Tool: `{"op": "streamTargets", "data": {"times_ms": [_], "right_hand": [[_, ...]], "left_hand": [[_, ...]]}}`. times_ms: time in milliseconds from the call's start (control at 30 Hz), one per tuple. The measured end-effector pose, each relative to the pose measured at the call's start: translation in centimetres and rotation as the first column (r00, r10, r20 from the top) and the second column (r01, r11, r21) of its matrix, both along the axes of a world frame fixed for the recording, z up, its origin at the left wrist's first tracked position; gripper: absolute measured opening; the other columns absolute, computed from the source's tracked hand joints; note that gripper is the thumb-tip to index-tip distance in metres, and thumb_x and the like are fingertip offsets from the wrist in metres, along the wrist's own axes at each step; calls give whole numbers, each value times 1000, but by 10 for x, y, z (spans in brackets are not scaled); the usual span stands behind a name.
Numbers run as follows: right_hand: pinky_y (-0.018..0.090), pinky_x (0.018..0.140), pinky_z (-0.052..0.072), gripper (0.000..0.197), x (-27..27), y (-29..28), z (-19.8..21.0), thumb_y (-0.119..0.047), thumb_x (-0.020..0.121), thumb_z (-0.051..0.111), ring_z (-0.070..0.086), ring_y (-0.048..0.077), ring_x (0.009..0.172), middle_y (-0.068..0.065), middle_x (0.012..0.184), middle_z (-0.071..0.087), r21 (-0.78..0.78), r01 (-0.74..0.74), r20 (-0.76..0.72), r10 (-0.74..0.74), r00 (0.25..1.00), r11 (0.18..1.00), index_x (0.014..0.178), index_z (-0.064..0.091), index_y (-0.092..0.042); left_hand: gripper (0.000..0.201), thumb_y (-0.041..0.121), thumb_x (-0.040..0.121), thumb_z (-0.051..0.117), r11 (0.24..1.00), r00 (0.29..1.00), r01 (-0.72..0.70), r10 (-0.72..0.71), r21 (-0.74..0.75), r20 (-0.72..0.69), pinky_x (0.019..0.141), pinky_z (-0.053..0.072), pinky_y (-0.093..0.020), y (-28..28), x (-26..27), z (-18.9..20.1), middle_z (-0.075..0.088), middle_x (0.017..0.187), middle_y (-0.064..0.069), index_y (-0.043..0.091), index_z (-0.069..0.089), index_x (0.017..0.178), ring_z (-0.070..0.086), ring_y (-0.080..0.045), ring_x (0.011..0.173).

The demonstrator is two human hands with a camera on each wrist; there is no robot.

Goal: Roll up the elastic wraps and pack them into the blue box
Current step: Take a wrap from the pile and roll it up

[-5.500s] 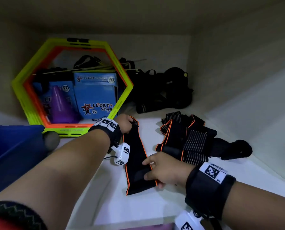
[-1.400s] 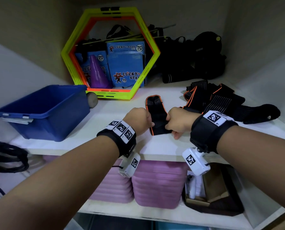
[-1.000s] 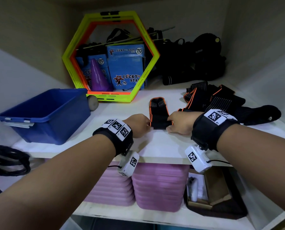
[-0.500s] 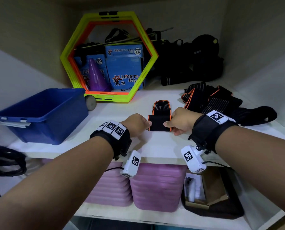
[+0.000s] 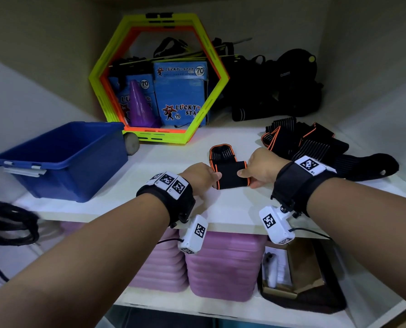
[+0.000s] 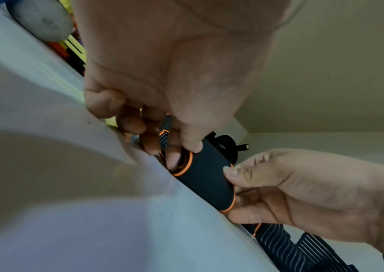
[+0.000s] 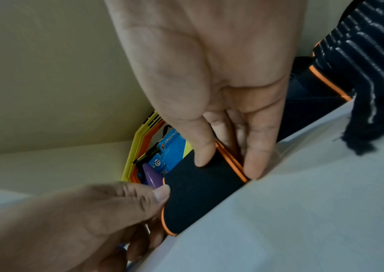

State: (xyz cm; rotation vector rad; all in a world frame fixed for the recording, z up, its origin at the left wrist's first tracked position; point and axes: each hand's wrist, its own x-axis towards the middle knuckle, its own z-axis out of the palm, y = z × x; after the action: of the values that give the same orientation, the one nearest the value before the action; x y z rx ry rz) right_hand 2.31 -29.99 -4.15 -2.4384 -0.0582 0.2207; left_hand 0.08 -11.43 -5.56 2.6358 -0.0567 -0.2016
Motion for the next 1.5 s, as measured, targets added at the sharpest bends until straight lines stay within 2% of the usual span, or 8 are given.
{"op": "streamTargets", "data": {"times_ms": [233, 433, 500, 633, 867, 1033, 1167, 1500], "right_hand": [[51, 65, 62, 27, -2, 7, 1, -16, 87, 71, 73, 34, 62, 16, 89, 69, -85, -59, 163, 72, 984, 995, 108, 54, -12], [39, 77, 60, 38, -4, 16, 6, -38, 99, 48, 70, 26, 55, 7, 57, 64, -330, -213, 37, 238, 970, 920, 73, 57, -11], [29, 70, 56, 41, -5, 13, 11, -49, 93, 56, 65, 17, 52, 0, 56, 63, -324, -290, -14, 302, 953, 900, 74, 60, -13], [28, 65, 50, 30, -6, 1, 14, -28, 75, 78, 60, 16, 64, -5, 61, 60, -429, -328, -72, 331, 941, 841, 100, 72, -14], [52, 90, 56, 21, 6, 0, 13, -11, 102, 52, 67, 33, 80, 24, 89, 65, 184, 48, -246, -1, 969, 982, 114, 54, 5], [53, 88, 58, 35, 10, 4, -1, -28, 99, 57, 74, 37, 79, 23, 77, 73, 120, 137, -219, -108, 970, 983, 109, 58, 6], [50, 88, 58, 35, 4, 11, -4, -28, 98, 55, 74, 40, 83, 24, 77, 74, -22, 74, -141, -76, 987, 997, 104, 63, 5], [30, 67, 57, 20, -15, 11, 21, -15, 81, 77, 70, 18, 60, 7, 66, 73, -155, -4, -107, -13, 994, 988, 75, 60, -7]], "left_hand": [[30, 26, 87, 71, 991, 940, 13, -57, 130, 335, 92, 48, -36, -3, 4, 5, 62, 118, -6, 19, 66, 116, 58, -26, 110], [29, 6, 79, 52, 936, 976, 178, -208, 305, 68, 73, 52, -32, -11, -2, 7, 65, 98, -7, 14, 67, 103, 63, -28, 96], [35, 7, 79, 56, 946, 974, 199, -219, 257, 51, 73, 49, -30, -6, 2, 9, 66, 103, -5, 16, 66, 111, 63, -27, 100], [60, 9, 79, 71, 990, 986, 138, -141, 38, 89, 83, 53, -27, 5, 11, 5, 66, 122, -1, 17, 52, 136, 63, -20, 104], [31, 32, 98, 55, 999, 990, 46, -47, 10, 131, 77, 47, -34, 1, 10, 14, 67, 105, -15, 4, 61, 110, 64, -32, 99], [36, 33, 102, 48, 997, 997, -38, 33, 65, 75, 67, 37, -31, -12, 11, 6, 51, 73, -11, 3, 52, 82, 54, -32, 79], [42, 30, 102, 50, 992, 993, -93, 86, 81, 78, 67, 37, -30, -14, 12, -2, 47, 65, -7, 9, 43, 66, 63, -37, 92], [29, 31, 84, 73, 980, 976, -144, 164, -140, 144, 77, 60, -39, -2, 13, -3, 72, 88, -15, 8, 62, 96, 71, -34, 86]]}}
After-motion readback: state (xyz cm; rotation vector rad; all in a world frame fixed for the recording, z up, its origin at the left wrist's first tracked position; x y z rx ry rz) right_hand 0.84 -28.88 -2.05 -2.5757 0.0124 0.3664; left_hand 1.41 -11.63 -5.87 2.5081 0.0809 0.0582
